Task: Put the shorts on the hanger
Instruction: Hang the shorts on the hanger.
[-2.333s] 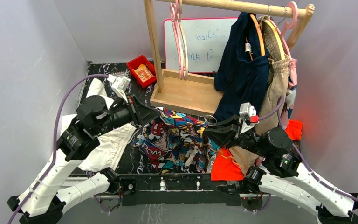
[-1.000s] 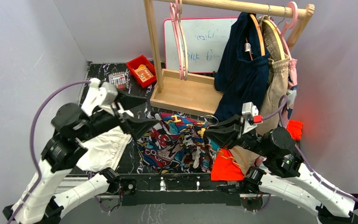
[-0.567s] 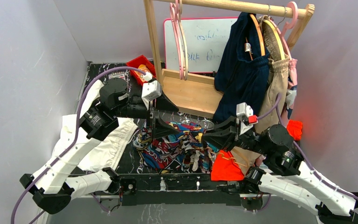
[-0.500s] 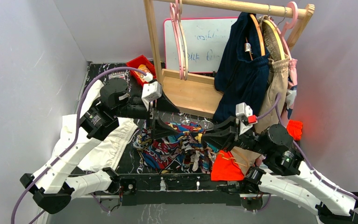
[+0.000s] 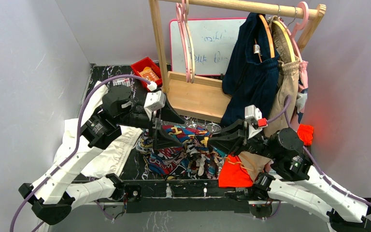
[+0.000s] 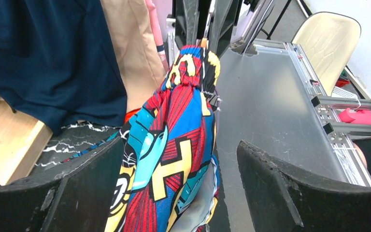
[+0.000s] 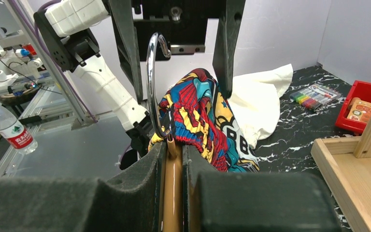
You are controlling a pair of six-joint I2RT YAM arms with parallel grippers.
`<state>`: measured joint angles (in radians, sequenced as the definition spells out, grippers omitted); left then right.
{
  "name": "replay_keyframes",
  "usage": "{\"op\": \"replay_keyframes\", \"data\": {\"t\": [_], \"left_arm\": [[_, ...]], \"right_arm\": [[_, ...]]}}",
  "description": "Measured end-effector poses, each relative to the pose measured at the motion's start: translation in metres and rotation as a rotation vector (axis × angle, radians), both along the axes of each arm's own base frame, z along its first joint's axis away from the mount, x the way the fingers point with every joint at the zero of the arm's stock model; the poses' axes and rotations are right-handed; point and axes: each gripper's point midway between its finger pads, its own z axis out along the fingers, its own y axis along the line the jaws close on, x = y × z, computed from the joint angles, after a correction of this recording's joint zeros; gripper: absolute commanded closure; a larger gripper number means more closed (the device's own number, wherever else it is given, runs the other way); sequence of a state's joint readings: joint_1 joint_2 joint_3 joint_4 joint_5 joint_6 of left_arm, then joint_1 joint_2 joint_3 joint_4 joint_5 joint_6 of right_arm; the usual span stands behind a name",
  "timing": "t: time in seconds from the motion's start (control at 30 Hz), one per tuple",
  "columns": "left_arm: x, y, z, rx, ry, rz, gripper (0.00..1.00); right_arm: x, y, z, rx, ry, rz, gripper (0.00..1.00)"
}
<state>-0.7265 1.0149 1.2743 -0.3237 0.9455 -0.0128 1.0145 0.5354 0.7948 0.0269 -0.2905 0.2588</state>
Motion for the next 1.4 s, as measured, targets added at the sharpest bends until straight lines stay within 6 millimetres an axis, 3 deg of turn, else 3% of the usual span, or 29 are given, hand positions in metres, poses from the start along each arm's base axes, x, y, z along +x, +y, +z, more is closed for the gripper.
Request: {"op": "replay_keyframes", "data": {"t": [0.17,0.4,0.9,0.93,1.0,1.13,1.4], "left_arm": [[0.005,0.001,-0.018,0.042,0.026,0.042,0.25],[0.012,0.001,-0.025,0.063,0.020,0.072,0.61],[0.006,-0.008,-0.027,0.060,0.052,0.006,0.72],[0.006,-0.008,-0.027,0.058,0.055,0.004,0.77],[0.004,-0.008,-0.026,0.056,0.058,-0.002,0.99],[-0.008,-0.006,-0.020,0.033,0.051,-0.053,1.00],[-0.009,-0.003,-0.027,0.026,0.024,-0.022,1.00]], "right_arm": [[0.003,0.006,0.002,0.009,0.000,0.003,1.00],[0.003,0.013,0.000,0.002,0.017,0.024,1.00],[0.011,0.033,-0.009,-0.014,0.058,0.056,1.00],[0.011,0.035,-0.009,-0.014,0.059,0.059,1.00],[0.011,0.036,-0.008,-0.011,0.057,0.064,1.00],[0.006,0.035,-0.004,0.001,0.044,0.090,1.00],[0.004,0.035,-0.010,-0.021,0.046,0.095,1.00]]}}
